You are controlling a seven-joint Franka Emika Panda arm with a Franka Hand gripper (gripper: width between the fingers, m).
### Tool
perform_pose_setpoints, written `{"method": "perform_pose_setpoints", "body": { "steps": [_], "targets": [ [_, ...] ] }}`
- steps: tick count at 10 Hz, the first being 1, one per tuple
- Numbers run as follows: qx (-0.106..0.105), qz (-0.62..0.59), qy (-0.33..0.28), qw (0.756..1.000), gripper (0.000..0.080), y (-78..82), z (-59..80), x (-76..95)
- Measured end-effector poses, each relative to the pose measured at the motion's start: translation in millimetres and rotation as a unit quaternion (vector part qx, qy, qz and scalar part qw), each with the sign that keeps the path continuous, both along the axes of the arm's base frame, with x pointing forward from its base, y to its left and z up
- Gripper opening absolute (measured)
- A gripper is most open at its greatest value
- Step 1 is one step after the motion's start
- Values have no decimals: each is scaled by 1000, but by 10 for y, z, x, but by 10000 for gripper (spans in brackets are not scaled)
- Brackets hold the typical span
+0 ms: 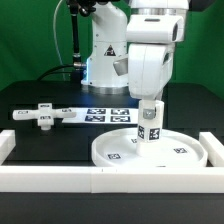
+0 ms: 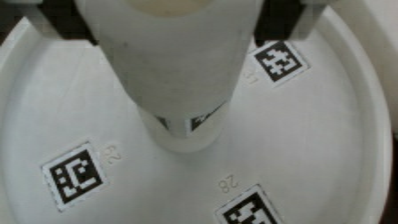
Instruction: Assemble round table
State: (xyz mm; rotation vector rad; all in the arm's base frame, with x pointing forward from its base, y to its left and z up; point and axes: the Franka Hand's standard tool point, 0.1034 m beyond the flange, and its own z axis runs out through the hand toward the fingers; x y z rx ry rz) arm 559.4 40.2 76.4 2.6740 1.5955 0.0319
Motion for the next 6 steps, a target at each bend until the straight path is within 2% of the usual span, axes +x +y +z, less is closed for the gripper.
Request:
{"method": "perform_pose_setpoints", "body": {
  "steps": [3, 6],
  "targets": [
    [5, -163, 1, 987, 406, 17, -10, -18],
    [13, -316, -3, 949, 407, 14, -10, -14]
  ]
}}
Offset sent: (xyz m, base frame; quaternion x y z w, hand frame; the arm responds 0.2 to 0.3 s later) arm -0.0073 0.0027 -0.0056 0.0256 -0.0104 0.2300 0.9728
